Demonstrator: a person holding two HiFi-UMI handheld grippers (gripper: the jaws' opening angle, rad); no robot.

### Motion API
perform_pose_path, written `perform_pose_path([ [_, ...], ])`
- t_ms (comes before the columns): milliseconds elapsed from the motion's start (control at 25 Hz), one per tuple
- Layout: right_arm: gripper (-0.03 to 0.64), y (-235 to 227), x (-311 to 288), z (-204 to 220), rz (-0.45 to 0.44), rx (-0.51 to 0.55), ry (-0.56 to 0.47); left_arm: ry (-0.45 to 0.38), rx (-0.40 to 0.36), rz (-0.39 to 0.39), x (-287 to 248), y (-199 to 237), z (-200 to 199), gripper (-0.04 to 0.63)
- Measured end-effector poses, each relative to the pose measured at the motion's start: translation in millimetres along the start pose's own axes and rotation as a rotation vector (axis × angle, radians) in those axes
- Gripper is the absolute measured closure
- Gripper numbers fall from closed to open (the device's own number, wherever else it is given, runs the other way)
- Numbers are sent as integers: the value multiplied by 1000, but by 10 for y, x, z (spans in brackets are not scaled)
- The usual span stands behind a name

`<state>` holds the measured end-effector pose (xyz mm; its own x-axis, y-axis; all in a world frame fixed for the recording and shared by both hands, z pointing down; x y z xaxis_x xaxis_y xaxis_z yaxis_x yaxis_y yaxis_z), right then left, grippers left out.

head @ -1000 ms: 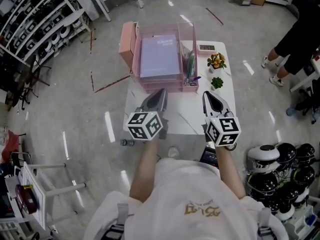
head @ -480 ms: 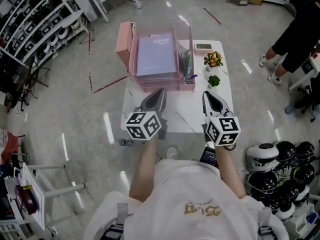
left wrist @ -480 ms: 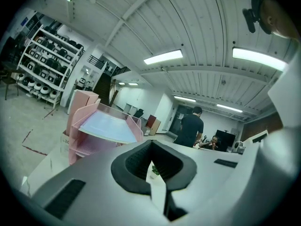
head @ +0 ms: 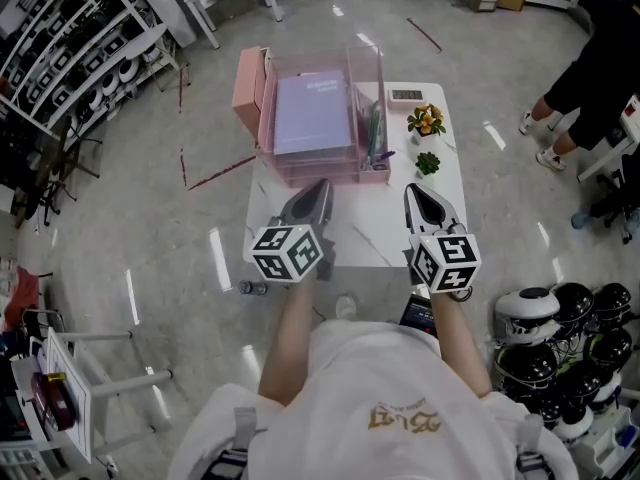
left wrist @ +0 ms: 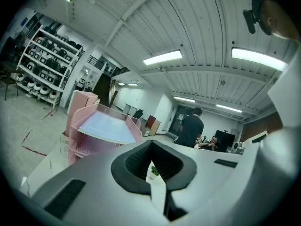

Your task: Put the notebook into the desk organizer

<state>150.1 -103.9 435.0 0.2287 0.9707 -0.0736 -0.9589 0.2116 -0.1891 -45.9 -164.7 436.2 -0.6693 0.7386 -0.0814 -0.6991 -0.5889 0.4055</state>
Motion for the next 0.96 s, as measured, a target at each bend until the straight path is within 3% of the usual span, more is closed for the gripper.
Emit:
perform_pose_path([
  [960, 606, 40, 53, -6, 5, -13, -11, -11, 16, -5, 87, 20, -14, 577],
])
Point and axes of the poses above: the fingertips, and each gripper's own axes: x backward along the fingers, y to its left, z out of its underside, the point moved 5 cm from there along x, backward along the fingers, and after that the axes turned 4 degrees about -y, right-handed, at the moved point
